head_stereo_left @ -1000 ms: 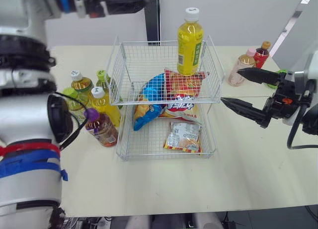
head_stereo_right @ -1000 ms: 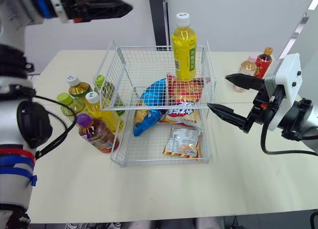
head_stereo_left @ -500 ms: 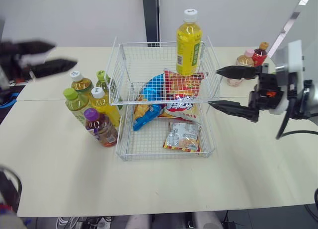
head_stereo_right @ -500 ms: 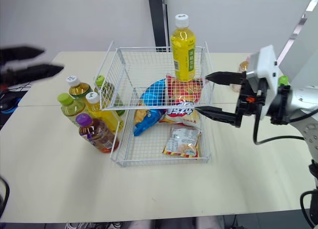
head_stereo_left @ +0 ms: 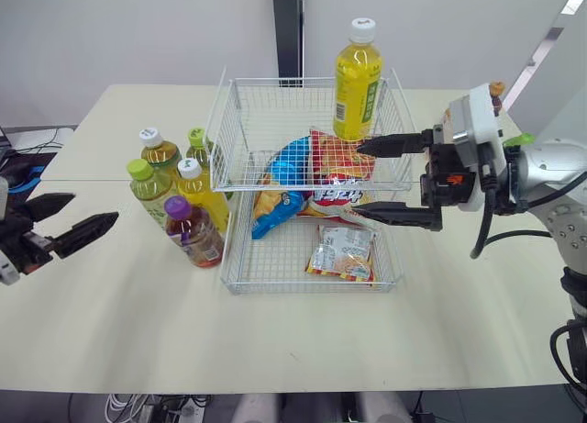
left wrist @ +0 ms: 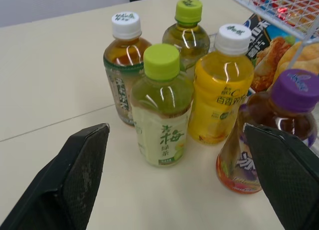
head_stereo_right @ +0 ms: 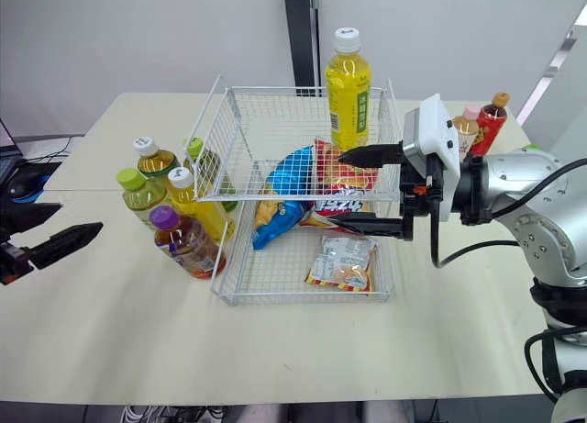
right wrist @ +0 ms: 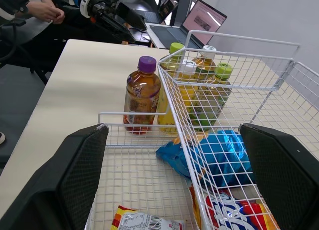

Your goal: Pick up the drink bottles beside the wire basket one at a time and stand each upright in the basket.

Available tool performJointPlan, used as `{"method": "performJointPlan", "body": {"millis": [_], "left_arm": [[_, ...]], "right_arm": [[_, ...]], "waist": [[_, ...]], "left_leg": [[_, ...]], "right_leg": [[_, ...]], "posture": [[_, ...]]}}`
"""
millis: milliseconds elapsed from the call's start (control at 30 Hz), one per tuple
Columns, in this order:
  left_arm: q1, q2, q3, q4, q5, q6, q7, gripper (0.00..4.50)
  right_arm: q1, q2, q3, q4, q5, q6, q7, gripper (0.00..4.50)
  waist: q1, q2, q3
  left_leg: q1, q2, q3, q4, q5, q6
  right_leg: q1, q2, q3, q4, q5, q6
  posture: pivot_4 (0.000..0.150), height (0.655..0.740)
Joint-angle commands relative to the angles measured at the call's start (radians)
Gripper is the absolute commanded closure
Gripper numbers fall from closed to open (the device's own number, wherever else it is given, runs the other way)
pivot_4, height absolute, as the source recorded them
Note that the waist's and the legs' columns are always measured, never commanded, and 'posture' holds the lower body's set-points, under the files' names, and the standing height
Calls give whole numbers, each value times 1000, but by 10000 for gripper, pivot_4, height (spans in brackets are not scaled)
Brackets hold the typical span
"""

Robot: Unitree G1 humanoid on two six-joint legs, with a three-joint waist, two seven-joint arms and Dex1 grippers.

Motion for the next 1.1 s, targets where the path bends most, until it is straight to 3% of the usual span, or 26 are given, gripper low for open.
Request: {"method": "performJointPlan", "body": {"millis": [33,767,1100], "left_arm": [[5,1,32,-47,-44,-36,40,241],[-4,18,-51,-6,-152,-125,141,241],[-121,23,-147,93,-172,-155,161,241]], "right_arm": [[-17,4,-15,-41,-1,10,-7,0],[108,23,-65,-168,-15,9,-83,0],[111,59,-91,-240,61,78,-199,0]], "waist": [[0,0,0],[-2,0,0],[-2,0,0]], "left_leg": [[0,0,0,0,0,0],[1,1,1,-1,0,0],[1,1,0,-1,0,0]], "right_leg": [[0,0,0,0,0,0],[0,1,0,0,1,-1],[0,1,-1,0,1,-1]], "posture": [[1500,7400],[1500,7400],[1500,7400]]}}
